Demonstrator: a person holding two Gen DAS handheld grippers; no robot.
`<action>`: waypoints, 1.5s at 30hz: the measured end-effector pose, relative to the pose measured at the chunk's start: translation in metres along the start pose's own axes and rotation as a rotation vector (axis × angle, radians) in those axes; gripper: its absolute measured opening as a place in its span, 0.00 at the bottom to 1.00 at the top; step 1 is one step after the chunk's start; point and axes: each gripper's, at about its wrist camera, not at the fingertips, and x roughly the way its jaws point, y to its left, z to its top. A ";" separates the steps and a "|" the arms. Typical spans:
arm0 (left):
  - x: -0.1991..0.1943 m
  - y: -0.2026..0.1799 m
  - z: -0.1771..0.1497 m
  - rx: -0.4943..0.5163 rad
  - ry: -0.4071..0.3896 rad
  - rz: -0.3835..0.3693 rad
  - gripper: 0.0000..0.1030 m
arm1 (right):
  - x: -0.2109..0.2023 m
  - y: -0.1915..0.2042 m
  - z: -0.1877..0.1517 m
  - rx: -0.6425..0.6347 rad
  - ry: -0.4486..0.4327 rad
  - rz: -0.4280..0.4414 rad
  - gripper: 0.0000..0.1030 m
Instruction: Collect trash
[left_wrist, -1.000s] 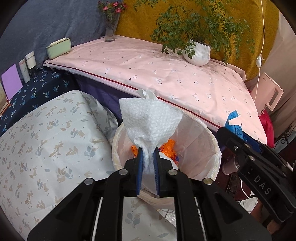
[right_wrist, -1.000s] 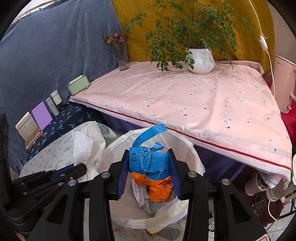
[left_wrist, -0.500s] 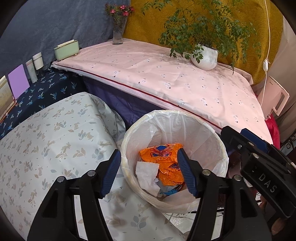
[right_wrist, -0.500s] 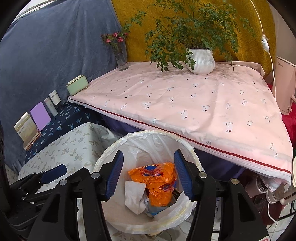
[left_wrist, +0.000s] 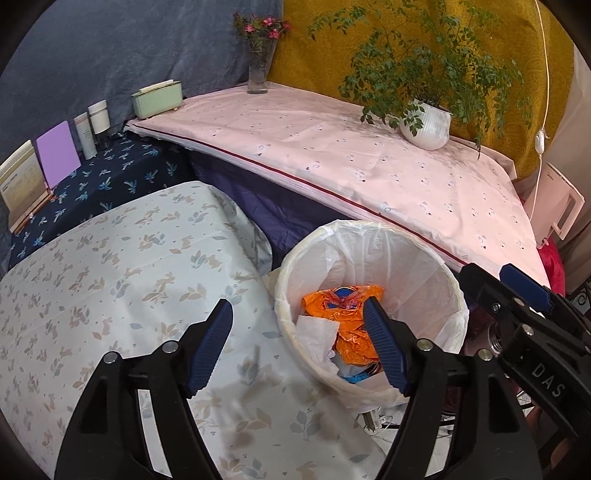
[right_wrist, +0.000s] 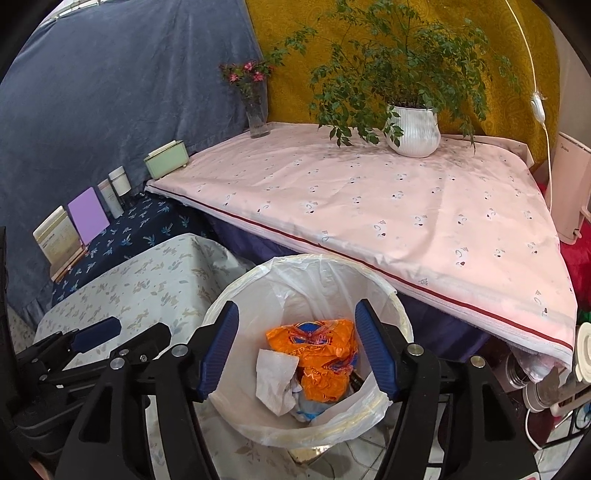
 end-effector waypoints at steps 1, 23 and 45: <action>-0.002 0.002 -0.001 -0.004 -0.002 0.007 0.69 | -0.002 0.002 -0.001 -0.002 0.000 0.003 0.65; -0.049 0.044 -0.053 -0.066 -0.022 0.162 0.87 | -0.036 0.039 -0.050 -0.115 0.084 0.004 0.82; -0.066 0.053 -0.084 -0.092 0.007 0.215 0.90 | -0.046 0.050 -0.082 -0.168 0.126 -0.008 0.87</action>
